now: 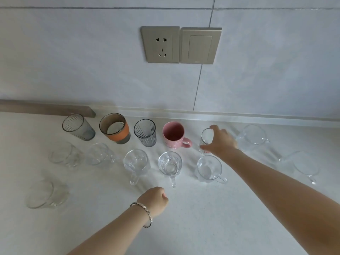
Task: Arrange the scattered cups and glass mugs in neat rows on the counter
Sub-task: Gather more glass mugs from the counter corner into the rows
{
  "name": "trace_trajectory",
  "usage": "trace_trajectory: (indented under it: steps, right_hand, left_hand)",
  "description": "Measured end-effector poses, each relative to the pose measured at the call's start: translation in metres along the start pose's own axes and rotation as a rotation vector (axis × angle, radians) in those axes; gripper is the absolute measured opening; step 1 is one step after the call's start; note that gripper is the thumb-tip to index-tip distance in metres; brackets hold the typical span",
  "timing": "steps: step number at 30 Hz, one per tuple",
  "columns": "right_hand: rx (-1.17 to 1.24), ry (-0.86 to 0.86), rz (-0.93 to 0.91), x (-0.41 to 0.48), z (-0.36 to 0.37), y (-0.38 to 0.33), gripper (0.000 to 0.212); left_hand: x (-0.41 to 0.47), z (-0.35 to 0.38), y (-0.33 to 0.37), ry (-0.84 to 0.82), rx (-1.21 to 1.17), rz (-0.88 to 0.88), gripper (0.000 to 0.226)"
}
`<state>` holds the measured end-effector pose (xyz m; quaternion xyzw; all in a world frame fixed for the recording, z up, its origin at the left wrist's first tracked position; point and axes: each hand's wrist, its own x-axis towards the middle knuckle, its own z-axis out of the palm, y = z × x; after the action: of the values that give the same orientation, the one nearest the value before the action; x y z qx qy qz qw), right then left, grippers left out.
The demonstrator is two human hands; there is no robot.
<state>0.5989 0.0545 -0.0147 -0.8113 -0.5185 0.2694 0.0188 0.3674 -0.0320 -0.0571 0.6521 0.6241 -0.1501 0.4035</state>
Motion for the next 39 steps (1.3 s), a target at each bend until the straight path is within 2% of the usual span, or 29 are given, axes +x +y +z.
trace_trajectory:
  steps: [3, 7, 10, 12, 15, 19, 22, 32, 39]
  right_hand:
    - [0.017, -0.054, -0.070, -0.007, -0.004, 0.016, 0.094]
    - [-0.029, -0.069, -0.162, -0.006, -0.026, 0.057, 0.082]
    - [-0.066, 0.051, -0.096, 0.005, -0.044, 0.082, 0.075]
    - [-0.104, 0.066, 0.004, 0.016, -0.049, 0.091, 0.084]
    - [-0.150, 0.014, 0.110, 0.030, -0.046, 0.098, 0.096]
    - [-0.137, 0.081, 0.124, 0.039, -0.035, 0.102, 0.082]
    - [-0.160, 0.056, 0.105, 0.033, -0.036, 0.103, 0.080]
    - [-0.258, -0.078, 0.028, -0.089, -0.012, 0.120, 0.087]
    - [-0.284, -0.157, -0.121, -0.176, 0.025, 0.065, 0.084]
  left_hand:
    - [0.002, 0.004, 0.001, -0.013, 0.014, -0.004, 0.012]
    - [0.003, 0.007, 0.006, -0.013, 0.016, 0.014, 0.012]
    - [0.004, 0.009, 0.010, -0.012, 0.014, 0.021, 0.019]
    - [0.005, 0.011, 0.011, -0.020, 0.031, 0.016, 0.023]
    - [0.009, 0.012, 0.012, -0.020, 0.054, 0.009, 0.014]
    - [0.010, 0.011, 0.017, -0.005, 0.064, 0.002, 0.011]
    - [0.009, 0.010, 0.019, 0.005, 0.076, 0.008, 0.011]
    - [-0.015, 0.014, -0.001, 0.049, 0.046, 0.020, 0.021]
    - [-0.048, 0.014, -0.057, 0.085, 0.040, 0.007, 0.014]
